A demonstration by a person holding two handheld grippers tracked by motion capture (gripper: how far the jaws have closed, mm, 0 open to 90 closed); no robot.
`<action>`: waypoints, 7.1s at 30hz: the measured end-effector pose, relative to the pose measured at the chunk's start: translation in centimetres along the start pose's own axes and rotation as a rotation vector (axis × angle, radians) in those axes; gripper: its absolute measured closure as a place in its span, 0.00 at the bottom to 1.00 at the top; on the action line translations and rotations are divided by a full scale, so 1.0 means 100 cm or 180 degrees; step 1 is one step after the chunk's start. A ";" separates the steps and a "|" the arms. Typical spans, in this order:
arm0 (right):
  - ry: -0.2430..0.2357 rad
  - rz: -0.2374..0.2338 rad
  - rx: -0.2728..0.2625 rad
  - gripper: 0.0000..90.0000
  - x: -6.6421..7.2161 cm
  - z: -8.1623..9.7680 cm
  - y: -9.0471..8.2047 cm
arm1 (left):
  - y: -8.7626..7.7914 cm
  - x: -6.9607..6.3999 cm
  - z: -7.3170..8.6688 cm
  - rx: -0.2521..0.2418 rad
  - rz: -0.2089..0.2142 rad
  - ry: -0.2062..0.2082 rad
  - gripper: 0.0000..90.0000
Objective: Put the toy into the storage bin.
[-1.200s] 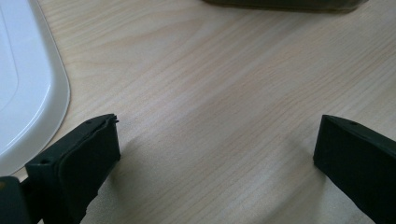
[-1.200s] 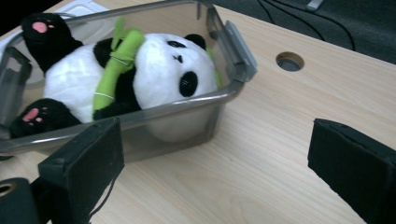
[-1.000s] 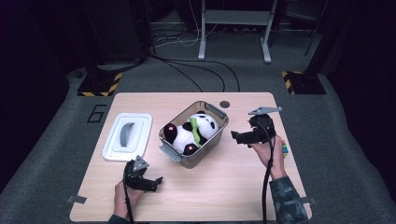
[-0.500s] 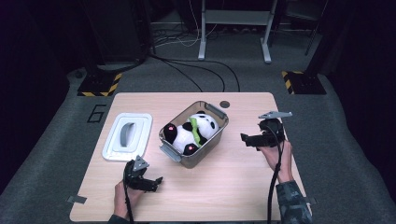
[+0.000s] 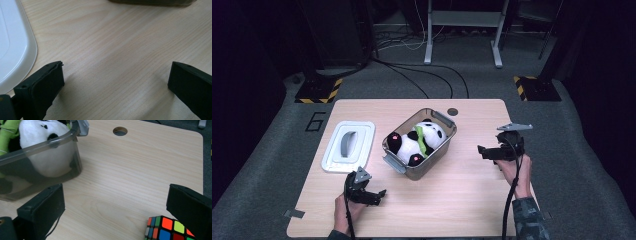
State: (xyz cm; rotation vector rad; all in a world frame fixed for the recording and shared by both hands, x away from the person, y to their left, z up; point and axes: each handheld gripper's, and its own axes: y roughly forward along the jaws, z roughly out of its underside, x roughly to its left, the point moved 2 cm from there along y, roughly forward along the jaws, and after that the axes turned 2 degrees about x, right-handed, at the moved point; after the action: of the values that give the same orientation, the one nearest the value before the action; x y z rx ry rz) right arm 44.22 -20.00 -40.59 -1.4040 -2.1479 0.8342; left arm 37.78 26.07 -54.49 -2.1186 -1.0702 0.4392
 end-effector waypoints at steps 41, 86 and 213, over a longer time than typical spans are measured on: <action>0.0534 0.0569 0.0380 0.00 -0.070 0.068 0.041 | 0.000 0.000 0.000 -0.0001 -0.0003 0.0000 0.00; 0.0487 0.0615 0.0281 0.37 -0.062 0.073 0.052 | 0.000 0.000 0.000 0.0000 0.0001 0.0003 0.00; -0.0648 -0.0357 -0.0177 0.37 0.083 -0.092 0.014 | 0.000 0.000 0.000 -0.0001 0.0010 -0.0011 0.00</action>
State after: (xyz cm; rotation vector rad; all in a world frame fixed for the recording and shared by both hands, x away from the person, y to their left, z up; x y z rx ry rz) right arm 47.86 -9.72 -34.63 -1.2580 -2.3953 0.9151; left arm 37.76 26.04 -54.51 -2.1207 -1.0691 0.4446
